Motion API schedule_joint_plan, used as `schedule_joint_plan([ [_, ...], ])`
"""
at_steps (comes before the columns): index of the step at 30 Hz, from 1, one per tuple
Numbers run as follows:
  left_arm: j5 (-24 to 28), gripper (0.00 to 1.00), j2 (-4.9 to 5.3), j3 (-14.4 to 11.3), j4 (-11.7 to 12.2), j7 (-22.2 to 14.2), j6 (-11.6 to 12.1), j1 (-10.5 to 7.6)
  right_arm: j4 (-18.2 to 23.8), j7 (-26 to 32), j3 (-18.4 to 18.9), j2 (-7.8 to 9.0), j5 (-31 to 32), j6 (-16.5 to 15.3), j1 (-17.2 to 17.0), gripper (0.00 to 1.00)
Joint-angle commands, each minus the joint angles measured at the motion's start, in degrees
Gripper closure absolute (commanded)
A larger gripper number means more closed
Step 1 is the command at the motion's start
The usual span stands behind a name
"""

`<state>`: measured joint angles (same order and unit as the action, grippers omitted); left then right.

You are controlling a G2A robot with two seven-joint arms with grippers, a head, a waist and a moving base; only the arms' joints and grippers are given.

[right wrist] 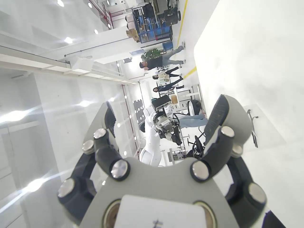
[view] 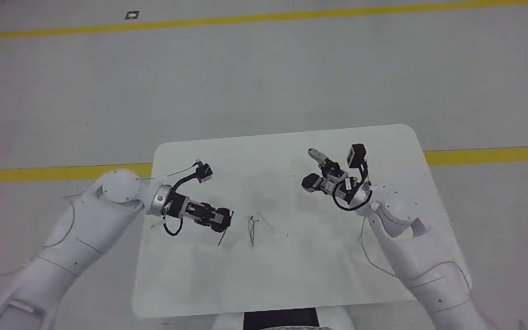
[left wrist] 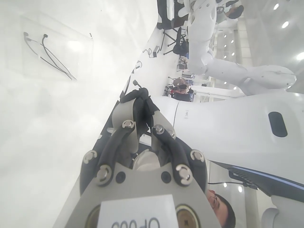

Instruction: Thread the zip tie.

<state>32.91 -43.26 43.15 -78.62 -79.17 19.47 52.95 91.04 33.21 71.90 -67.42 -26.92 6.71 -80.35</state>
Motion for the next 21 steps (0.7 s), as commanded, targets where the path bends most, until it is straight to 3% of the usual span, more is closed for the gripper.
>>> schedule_joint_plan([
  [1,0.28,1.00,-0.07,-0.08,0.26,-0.47,0.01,0.01,-0.10,3.81,-1.18,-0.08,-1.13,-0.03,0.30,0.00],
  [6,3.67,1.00,-0.23,-2.96,0.39,-0.47,0.01,-0.87,-4.48,14.00,-6.09,-0.83,-4.54,0.57,5.46,0.00],
  [13,9.00,1.00,0.79,-6.20,0.30,-0.47,0.01,-2.64,-12.43,20.27,-13.31,-2.64,-7.15,0.42,12.91,0.00],
  [21,13.96,1.00,1.91,-8.98,0.47,-0.47,0.01,-4.34,-18.68,29.14,-17.18,-3.50,-8.05,-0.14,16.77,0.00],
])
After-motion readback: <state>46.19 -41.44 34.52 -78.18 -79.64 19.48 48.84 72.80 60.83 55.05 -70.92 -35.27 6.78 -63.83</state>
